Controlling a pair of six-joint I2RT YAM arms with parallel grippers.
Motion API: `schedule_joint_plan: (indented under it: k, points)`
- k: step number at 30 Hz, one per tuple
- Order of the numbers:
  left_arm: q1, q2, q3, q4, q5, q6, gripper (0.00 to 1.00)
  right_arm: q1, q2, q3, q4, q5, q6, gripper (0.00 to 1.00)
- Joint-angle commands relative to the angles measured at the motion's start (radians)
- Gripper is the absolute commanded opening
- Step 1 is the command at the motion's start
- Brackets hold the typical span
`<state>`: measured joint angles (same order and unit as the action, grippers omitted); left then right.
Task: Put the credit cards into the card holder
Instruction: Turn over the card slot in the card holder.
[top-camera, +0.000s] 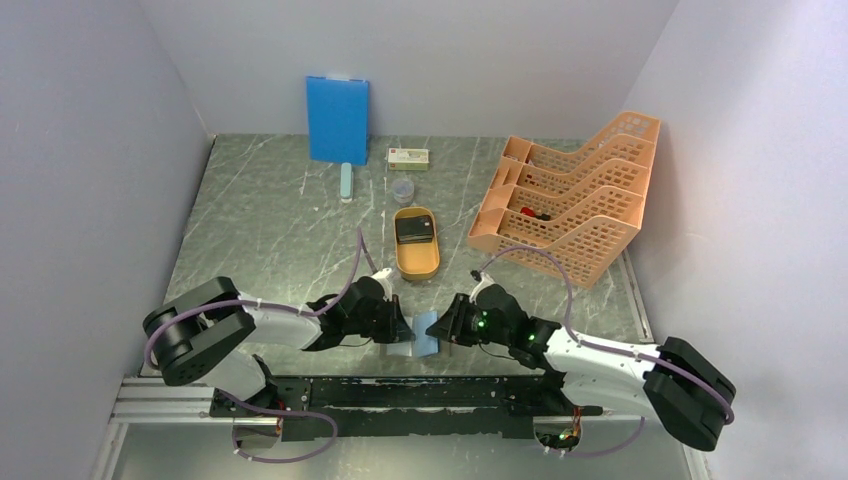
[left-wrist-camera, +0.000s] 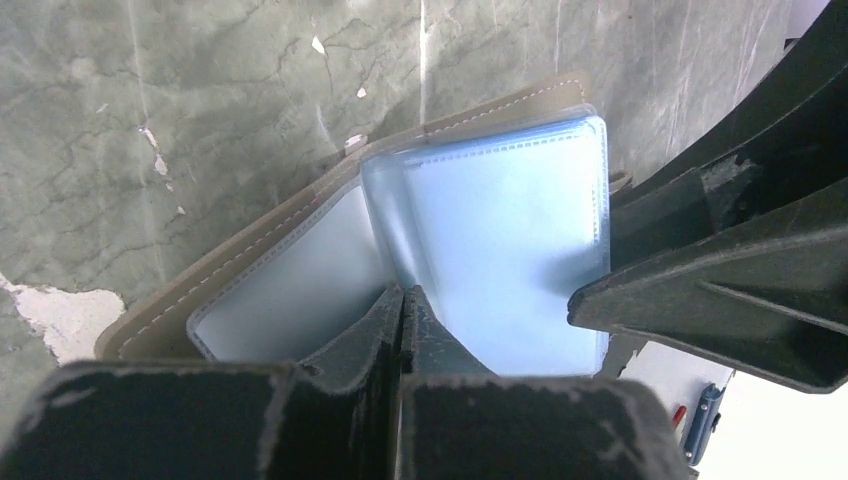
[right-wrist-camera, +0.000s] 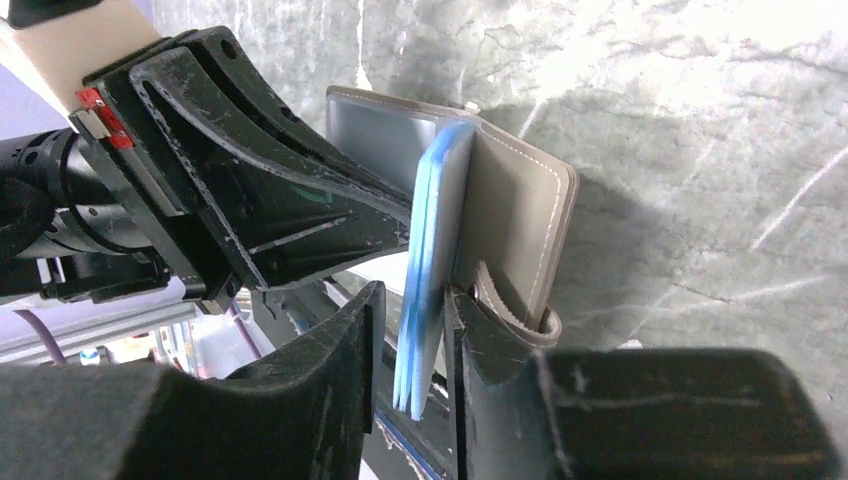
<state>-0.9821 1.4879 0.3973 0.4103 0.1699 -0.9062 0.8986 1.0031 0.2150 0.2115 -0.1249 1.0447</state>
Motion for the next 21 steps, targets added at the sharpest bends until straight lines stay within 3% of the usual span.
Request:
schedule_joint_plan:
  k: [1, 4, 7, 16, 21]
  points:
    - [-0.006, 0.039, -0.019, -0.048, -0.042, 0.019, 0.05, -0.003, -0.034, -0.020, -0.019, 0.010, 0.011, 0.33]
    - [-0.006, 0.047, -0.017, -0.052, -0.045, 0.021, 0.05, -0.002, -0.056, -0.023, -0.027, 0.016, 0.011, 0.42]
    - [-0.007, 0.053, -0.019, -0.047, -0.045, 0.021, 0.05, -0.003, -0.080, -0.024, -0.051, 0.031, 0.012, 0.43]
    - [-0.007, 0.066, -0.025, -0.039, -0.044, 0.018, 0.05, -0.003, -0.155, -0.053, -0.084, 0.060, 0.029, 0.18]
    - [-0.006, 0.070, -0.025, -0.034, -0.043, 0.016, 0.05, -0.005, -0.150, -0.055, -0.082, 0.057, 0.026, 0.13]
